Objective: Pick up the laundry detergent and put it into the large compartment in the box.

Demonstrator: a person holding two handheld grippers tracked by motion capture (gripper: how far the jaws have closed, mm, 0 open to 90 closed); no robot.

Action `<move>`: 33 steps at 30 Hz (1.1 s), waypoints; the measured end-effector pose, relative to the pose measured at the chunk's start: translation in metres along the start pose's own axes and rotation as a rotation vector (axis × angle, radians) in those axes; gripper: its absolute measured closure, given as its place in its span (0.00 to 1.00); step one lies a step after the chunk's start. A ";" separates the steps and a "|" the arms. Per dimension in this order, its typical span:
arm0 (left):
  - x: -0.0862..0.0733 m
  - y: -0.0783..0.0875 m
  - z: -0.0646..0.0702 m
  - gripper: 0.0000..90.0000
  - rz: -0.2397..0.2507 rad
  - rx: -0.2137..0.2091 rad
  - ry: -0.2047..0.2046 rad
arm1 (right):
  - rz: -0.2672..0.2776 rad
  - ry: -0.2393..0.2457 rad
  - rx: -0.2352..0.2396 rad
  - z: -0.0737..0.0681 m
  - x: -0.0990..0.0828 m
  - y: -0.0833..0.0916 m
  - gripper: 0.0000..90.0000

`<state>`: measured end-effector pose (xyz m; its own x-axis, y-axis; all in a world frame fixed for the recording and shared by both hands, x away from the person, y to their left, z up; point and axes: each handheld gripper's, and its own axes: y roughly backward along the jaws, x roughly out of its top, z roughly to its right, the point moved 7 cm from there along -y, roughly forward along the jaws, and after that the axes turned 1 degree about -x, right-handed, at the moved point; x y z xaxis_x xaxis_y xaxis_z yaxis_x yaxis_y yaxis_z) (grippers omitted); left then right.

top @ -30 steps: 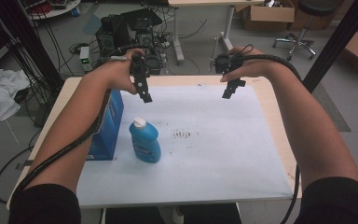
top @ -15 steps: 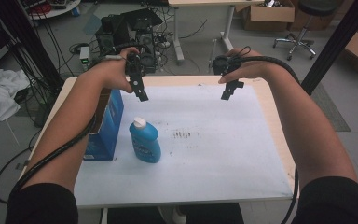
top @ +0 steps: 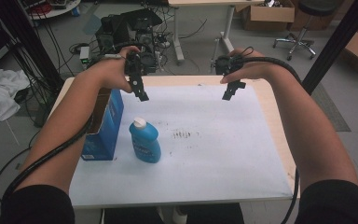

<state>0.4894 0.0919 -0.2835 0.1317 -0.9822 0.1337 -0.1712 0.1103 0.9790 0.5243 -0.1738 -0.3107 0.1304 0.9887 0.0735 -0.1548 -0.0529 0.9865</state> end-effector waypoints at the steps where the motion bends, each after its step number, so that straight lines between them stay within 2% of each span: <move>1: 0.000 0.002 0.002 0.00 0.005 -0.001 -0.002 | 0.001 0.001 -0.001 0.000 0.000 0.000 0.17; 11: -0.009 0.019 0.020 0.00 0.042 0.000 -0.027 | 0.013 0.007 -0.008 -0.003 0.002 0.002 0.17; 21: -0.020 0.027 0.035 0.00 0.038 0.002 -0.053 | 0.026 0.002 -0.012 -0.007 0.002 0.006 0.17; 33: -0.029 0.040 0.054 0.00 0.077 -0.012 -0.123 | 0.028 -0.019 -0.012 -0.014 -0.002 0.006 0.17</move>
<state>0.4264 0.1165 -0.2562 -0.0022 -0.9819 0.1894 -0.1644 0.1871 0.9685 0.5093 -0.1744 -0.3073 0.1449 0.9840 0.1039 -0.1706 -0.0786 0.9822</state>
